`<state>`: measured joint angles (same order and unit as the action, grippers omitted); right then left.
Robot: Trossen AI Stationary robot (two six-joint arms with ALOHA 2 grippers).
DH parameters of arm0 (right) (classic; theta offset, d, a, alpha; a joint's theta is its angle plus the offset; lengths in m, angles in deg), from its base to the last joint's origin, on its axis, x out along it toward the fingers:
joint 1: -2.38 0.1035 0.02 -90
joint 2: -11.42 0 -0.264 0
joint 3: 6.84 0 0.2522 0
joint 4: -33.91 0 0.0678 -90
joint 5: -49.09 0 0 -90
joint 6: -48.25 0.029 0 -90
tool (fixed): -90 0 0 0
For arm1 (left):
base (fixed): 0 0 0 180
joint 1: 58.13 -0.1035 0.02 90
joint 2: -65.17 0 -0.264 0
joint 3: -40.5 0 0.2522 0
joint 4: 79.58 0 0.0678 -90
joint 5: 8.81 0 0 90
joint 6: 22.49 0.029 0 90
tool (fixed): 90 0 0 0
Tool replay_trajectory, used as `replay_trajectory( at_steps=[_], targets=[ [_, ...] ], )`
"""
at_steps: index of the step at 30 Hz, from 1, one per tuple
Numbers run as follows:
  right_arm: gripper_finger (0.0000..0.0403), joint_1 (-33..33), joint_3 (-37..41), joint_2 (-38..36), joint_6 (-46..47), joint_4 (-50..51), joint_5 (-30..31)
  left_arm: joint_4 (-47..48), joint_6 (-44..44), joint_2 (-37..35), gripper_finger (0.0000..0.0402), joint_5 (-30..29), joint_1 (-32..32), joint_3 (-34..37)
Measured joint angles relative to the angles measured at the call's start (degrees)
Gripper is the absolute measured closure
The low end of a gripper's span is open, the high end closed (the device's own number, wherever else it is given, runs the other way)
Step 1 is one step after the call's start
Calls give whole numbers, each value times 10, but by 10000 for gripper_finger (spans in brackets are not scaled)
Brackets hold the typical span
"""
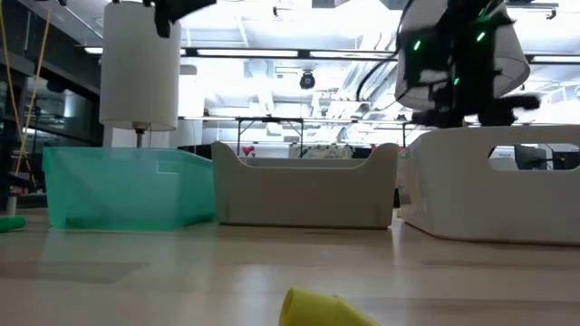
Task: Sort crayons
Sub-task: Put the white crayon into the gray bin
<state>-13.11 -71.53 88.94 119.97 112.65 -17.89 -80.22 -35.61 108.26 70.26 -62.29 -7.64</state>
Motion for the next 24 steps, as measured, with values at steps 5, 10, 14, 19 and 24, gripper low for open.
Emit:
replay_trajectory(
  at_steps=[5,10,14,19,24],
  targets=[
    [212,-98,18,37,-177,-109,-81,-3,-1,-24,192,0,0,0],
    [212,-167,39,58,-247,-151,-114,-3,-19,-31,192,2,0,0],
    [212,-199,80,60,-256,-178,-122,-4,-41,-32,192,2,0,0],
    [212,-217,138,56,-257,-272,-159,-5,-44,-32,192,0,0,0],
    [214,-217,170,53,-253,-305,-152,-5,-43,-32,192,-21,0,0]
  ],
)
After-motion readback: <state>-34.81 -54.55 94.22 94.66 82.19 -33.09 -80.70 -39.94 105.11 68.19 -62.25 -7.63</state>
